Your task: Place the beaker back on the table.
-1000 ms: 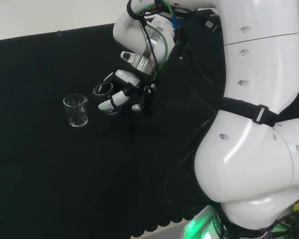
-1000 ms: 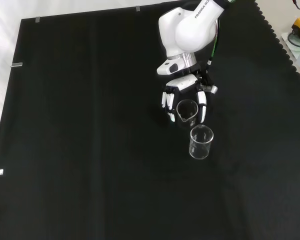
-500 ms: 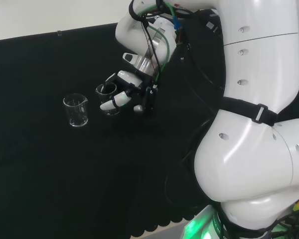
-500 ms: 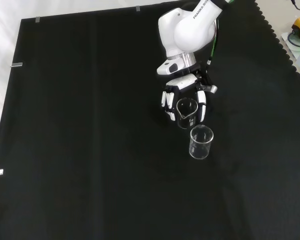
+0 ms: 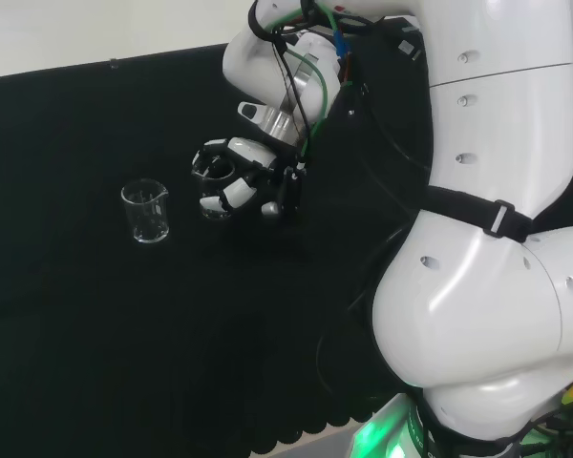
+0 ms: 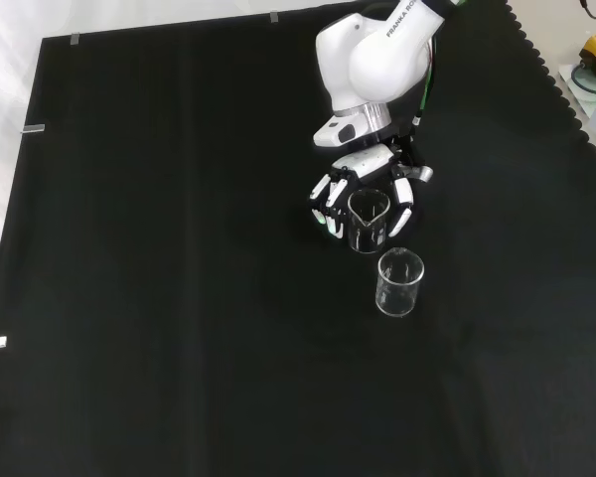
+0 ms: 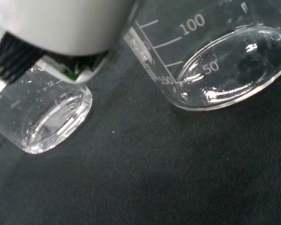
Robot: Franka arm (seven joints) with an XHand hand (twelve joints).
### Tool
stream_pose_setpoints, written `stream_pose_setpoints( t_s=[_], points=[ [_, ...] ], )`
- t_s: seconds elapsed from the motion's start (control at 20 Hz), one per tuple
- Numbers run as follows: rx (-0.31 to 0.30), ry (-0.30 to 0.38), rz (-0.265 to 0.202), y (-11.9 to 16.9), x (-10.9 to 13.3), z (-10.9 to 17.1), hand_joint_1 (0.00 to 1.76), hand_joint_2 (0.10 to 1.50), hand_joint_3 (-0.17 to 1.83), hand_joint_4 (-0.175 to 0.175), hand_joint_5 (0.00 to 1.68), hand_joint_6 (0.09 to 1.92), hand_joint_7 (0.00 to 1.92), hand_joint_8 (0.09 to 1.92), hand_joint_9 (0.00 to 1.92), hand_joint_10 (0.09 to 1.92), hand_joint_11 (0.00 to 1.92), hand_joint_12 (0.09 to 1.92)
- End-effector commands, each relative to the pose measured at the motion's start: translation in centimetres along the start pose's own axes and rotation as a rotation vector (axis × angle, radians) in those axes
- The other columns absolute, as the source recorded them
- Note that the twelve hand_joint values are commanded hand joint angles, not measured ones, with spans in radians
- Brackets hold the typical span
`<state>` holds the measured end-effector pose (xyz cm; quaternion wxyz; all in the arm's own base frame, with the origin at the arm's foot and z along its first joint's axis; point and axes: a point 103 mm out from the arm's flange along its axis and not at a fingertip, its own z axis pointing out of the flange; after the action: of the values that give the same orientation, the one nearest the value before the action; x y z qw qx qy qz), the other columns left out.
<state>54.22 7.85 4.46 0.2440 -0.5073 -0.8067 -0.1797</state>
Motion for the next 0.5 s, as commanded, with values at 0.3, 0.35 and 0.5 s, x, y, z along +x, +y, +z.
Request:
stream_pose_setpoints(
  t_s=[0.3, 0.35, 0.5],
  points=[
    [-0.003, -0.051, -0.016, -0.25, 0.30, -0.15, 0.91, 0.37, 0.93, -0.069, 0.39, 0.66, 0.96, 0.09, 0.95, 0.09, 0.20, 1.31],
    [-0.003, -0.051, -0.016, -0.25, 0.32, -0.14, 0.90, 0.37, 0.93, -0.069, 0.39, 0.66, 0.96, 0.09, 0.95, 0.09, 0.19, 1.32],
    [-0.008, -0.041, -0.018, -0.33, 0.27, -0.33, 0.89, 0.36, 0.92, -0.069, 0.39, 0.64, 0.95, 0.09, 0.93, 0.09, 0.18, 1.32]
  ],
)
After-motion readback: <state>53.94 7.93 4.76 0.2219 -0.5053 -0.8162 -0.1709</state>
